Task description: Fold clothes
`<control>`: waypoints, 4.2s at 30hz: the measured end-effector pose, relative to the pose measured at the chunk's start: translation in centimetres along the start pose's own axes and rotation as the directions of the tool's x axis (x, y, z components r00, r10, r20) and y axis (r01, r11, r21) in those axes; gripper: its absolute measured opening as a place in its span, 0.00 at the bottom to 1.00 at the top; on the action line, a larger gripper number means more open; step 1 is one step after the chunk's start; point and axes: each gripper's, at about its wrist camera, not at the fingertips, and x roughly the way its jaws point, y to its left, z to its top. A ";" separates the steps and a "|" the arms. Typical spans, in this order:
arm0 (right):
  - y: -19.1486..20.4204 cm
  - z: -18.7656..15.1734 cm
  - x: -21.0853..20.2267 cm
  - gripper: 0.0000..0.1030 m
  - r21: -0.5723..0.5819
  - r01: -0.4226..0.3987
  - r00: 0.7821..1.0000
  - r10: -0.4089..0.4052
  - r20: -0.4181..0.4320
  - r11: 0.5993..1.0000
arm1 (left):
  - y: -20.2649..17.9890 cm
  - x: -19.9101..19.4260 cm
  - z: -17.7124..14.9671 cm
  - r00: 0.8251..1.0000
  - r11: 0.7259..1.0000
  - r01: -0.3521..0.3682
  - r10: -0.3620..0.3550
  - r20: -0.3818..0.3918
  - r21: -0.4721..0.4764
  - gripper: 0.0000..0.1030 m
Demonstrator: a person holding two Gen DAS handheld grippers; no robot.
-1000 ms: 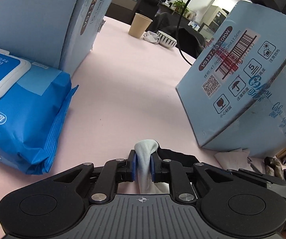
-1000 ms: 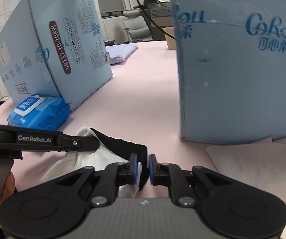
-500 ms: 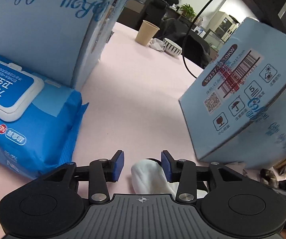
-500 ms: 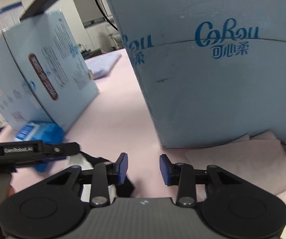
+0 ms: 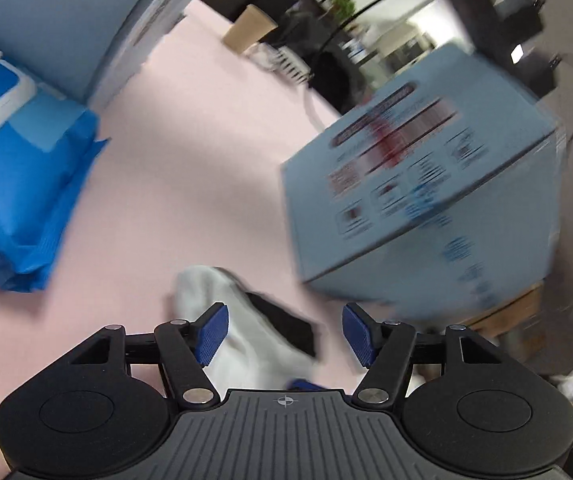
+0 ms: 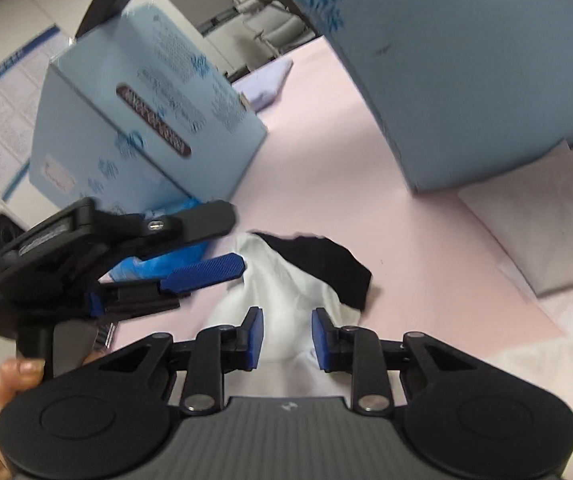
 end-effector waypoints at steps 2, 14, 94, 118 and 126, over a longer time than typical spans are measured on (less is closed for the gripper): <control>0.5 -0.1 0.4 0.20 -0.042 0.041 0.999 -0.040 0.016 0.998 | 0.2 0.0 -0.3 0.998 0.996 -0.068 0.067 0.020 0.054 0.52; 3.4 -2.6 -6.4 0.21 -0.145 0.054 0.994 -0.039 0.104 0.988 | -1.5 -9.5 -2.5 0.994 0.975 -0.064 0.044 0.097 0.213 0.61; 22.7 -25.6 -8.4 0.09 -0.680 -0.242 0.970 0.179 -0.164 0.692 | 6.0 -15.8 -7.6 0.999 0.999 -0.050 0.049 0.021 0.018 0.13; 16.6 -18.5 -11.7 0.50 -0.334 -0.367 0.930 0.330 -0.163 0.869 | 5.6 -14.9 -10.6 0.997 0.999 0.002 0.001 -0.078 0.033 0.14; 15.8 -19.2 -8.5 0.49 -0.312 -0.417 0.904 0.354 -0.240 0.854 | 7.4 -23.1 -14.6 0.992 0.990 0.079 -0.067 -0.109 0.114 0.22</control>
